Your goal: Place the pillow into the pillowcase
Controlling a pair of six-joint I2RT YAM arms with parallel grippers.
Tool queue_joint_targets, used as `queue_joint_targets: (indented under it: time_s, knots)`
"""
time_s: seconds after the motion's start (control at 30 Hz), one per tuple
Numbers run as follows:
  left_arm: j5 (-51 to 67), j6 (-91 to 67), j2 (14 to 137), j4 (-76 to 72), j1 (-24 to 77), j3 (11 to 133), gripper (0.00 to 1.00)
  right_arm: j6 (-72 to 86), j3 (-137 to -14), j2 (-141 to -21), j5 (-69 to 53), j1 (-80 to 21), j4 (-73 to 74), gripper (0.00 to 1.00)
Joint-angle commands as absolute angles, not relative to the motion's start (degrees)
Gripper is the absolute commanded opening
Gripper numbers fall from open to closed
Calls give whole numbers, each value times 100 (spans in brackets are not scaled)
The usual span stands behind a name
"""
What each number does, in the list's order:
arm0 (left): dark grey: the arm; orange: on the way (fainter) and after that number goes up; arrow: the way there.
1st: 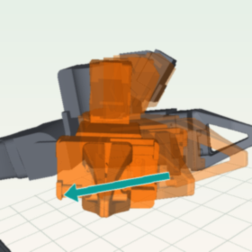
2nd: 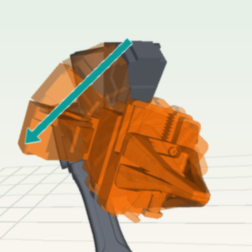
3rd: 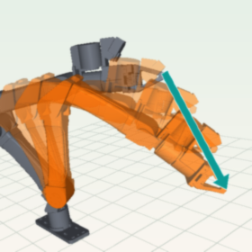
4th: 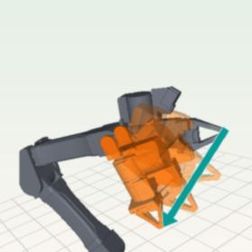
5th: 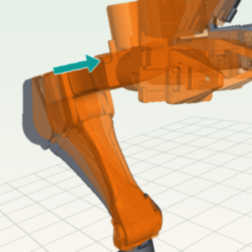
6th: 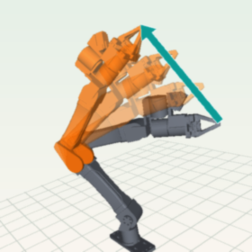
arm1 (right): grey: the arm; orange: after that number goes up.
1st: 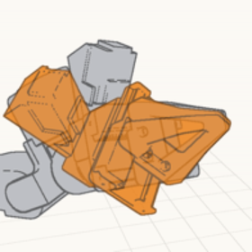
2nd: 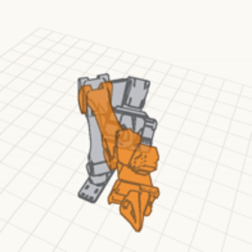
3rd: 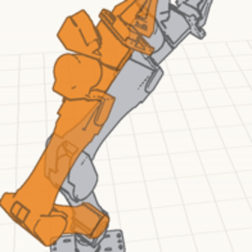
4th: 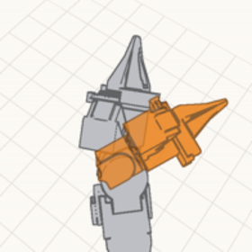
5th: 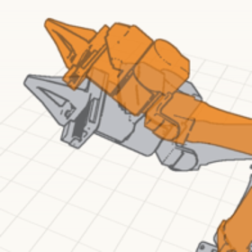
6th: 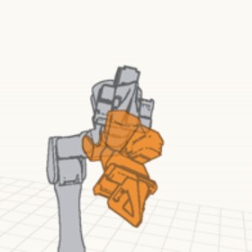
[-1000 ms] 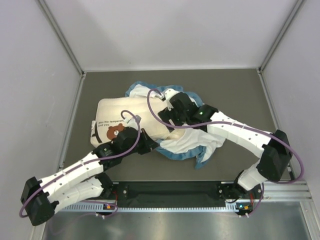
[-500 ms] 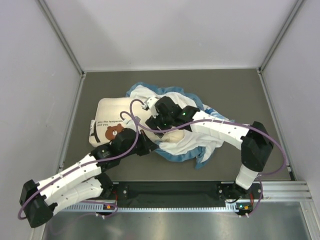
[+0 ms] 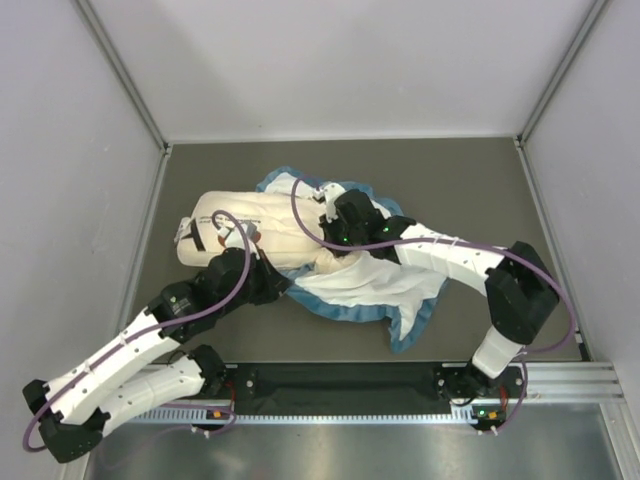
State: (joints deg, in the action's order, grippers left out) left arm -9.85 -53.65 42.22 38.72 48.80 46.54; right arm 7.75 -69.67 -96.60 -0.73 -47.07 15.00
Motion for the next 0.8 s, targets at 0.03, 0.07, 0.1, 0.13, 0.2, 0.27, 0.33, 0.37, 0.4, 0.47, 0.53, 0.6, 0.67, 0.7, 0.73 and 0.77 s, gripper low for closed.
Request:
queue_joint_targets:
  time_s: [0.03, 0.07, 0.1, 0.13, 0.2, 0.27, 0.33, 0.37, 0.4, 0.47, 0.53, 0.6, 0.67, 0.7, 0.73, 0.77]
  knots:
    - [-1774, -5238, 3639, 4148, 4904, 5633, 0, 826, -6170, -9634, 1431, -3991, 2908, 0]
    - [-1888, -5247, 3639, 4331, 4896, 5660, 0, 852, -6153, -9476, 1537, -3964, 2979, 0]
    - [-2046, -5238, 3647, 4394, 4904, 5686, 0, 853, -6144, -9396, 1625, -3946, 3014, 0]
    - [-2109, -5221, 3674, 4473, 4896, 5704, 0, 835, -6152, -9309, 1652, -3955, 3076, 0]
    - [-2153, -5221, 3805, 4561, 4896, 5669, 0, 809, -6248, -8975, 1521, -3972, 3190, 0]
    - [-2075, -5195, 3990, 4474, 4896, 5511, 0, 809, -6363, -8607, 1520, -4095, 3374, 4]
    - [-1725, -5090, 4191, 4106, 4896, 5275, 0, 809, -6635, -8421, 1486, -4296, 3524, 11]
    - [-1636, -5089, 4288, 3991, 4896, 5213, 0, 800, -6740, -8307, 1459, -4376, 3611, 29]
    - [-1548, -5098, 4367, 3834, 4904, 5160, 1, 765, -6933, -8288, 1433, -4464, 3752, 42]
    - [-1275, -5054, 4622, 3666, 4896, 5054, 7, 765, -7101, -8314, 1345, -4675, 3893, 74]
    - [-1178, -5036, 4772, 3569, 4904, 5027, 25, 852, -7198, -8315, 1179, -4711, 3938, 80]
    - [-1134, -4958, 4799, 3560, 4904, 5019, 46, 922, -7137, -8280, 1073, -4711, 3842, 81]
    - [-1134, -4896, 4764, 3577, 4904, 5036, 57, 993, -7076, -8192, 958, -4711, 3788, 80]
    - [-1160, -4861, 4738, 3621, 4904, 5054, 61, 1089, -7049, -8148, 923, -4702, 3753, 80]
    - [-1212, -4791, 4694, 3795, 4896, 5132, 66, 1168, -7031, -8078, 966, -4693, 3736, 79]
    - [-1387, -4773, 4667, 3910, 4896, 5185, 68, 1369, -7031, -8068, 1071, -4659, 3770, 77]
